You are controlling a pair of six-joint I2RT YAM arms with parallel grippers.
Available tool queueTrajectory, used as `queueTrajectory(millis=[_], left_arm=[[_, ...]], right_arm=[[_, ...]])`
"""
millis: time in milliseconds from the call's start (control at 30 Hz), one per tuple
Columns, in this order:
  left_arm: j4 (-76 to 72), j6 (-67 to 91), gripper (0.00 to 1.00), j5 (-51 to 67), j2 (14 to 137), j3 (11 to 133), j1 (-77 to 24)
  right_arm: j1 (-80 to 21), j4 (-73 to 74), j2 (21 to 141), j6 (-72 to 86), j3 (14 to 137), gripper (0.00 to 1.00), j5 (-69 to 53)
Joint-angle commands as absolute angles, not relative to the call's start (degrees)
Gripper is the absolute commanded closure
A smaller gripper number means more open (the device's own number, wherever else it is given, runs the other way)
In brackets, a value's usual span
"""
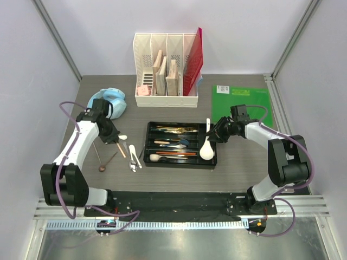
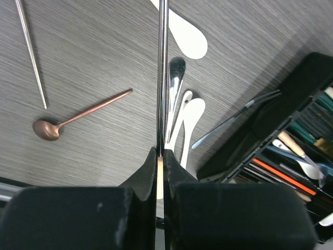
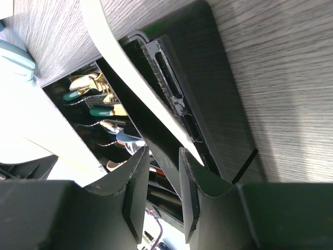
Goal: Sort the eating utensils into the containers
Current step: Pick up the chopstick from the center of the board.
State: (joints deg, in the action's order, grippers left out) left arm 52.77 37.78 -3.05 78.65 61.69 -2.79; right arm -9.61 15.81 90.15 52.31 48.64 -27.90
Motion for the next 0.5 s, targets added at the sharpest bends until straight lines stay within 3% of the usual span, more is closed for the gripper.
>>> queueTrajectory(millis=[0, 133, 233, 333, 467], left_arm=[[53.6, 39.7, 1.0, -1.2, 74.9, 63.6, -2.5], [50.2, 42.4, 1.0, 10.3, 73.8, 62.5, -3.4], [42.9, 39.1, 1.0, 18.2, 73.3, 61.0, -9.6], [46.1, 27.7, 1.0, 6.3, 73.7, 65.2, -22.5], [55.3, 22.5, 1.0, -14.4, 78.3, 70.1, -30.7]], right_arm=[[-9.4, 14.9, 90.0, 51.1, 50.9, 0.65, -29.4], [-9.4, 14.9, 89.3, 50.8, 50.3, 0.65, -29.5], [-8.7, 14.8, 88.5, 50.5, 49.5, 0.65, -29.9], [-7.8, 14.9, 87.8, 50.4, 48.8, 0.65, -30.3], [-6.6, 14.8, 87.0, 50.2, 47.5, 0.65, -31.4]])
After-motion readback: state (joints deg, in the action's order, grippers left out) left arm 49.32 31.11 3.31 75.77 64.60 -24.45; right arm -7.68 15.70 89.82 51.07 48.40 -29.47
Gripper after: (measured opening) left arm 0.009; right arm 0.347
